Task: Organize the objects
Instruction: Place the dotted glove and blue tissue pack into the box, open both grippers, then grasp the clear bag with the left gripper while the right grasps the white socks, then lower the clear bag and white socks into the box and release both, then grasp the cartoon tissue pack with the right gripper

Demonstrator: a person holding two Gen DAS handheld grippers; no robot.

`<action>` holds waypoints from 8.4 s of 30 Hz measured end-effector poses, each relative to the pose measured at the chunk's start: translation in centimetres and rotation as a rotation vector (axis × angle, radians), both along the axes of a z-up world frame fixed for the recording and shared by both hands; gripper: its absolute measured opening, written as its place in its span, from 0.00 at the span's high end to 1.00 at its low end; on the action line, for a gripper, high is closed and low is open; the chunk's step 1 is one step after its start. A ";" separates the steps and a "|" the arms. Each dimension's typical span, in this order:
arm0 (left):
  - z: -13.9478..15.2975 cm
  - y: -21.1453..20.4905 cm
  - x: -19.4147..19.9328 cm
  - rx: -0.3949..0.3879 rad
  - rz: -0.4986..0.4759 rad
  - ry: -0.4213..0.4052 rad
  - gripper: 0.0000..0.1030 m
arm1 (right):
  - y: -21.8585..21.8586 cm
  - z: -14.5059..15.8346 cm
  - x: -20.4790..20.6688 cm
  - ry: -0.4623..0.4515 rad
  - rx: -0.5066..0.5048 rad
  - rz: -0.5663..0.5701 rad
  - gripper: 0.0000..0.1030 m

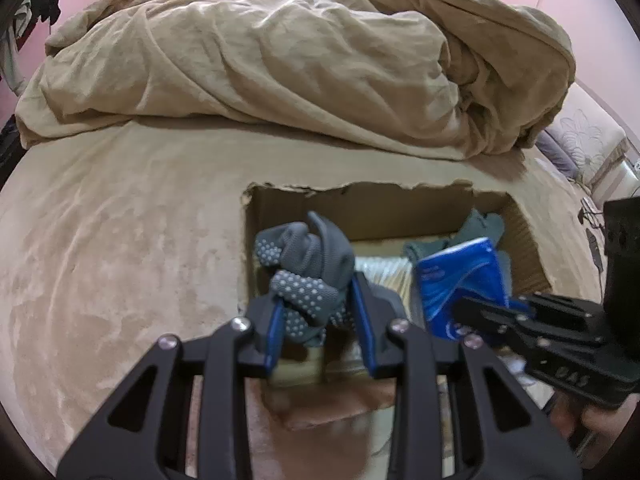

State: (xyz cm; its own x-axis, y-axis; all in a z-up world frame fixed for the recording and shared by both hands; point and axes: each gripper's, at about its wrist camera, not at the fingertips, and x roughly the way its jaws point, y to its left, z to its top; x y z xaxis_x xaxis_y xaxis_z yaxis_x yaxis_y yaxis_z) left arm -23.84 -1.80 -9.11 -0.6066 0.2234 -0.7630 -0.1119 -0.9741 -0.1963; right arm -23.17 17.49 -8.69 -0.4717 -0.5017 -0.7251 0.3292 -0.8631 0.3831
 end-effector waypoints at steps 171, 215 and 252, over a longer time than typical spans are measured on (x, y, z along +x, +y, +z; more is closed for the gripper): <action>-0.8 5.2 -4.2 0.025 0.047 -0.037 0.37 | 4.9 0.7 -3.3 0.273 0.260 0.048 0.55; 9.7 2.1 18.5 -0.032 0.103 0.190 0.19 | 7.2 9.4 14.8 0.292 0.212 -0.151 0.22; -6.2 2.8 10.7 -0.105 0.099 -0.043 0.19 | 2.3 -4.4 7.3 0.084 0.310 -0.078 0.27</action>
State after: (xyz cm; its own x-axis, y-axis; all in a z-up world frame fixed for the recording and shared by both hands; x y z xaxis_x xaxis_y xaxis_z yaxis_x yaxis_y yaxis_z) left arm -13.17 1.01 -15.31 -0.5875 0.0817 -0.8051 -0.0081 -0.9954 -0.0951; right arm -15.87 19.80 -13.12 -0.5642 -0.2238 -0.7947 0.2772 -0.9581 0.0730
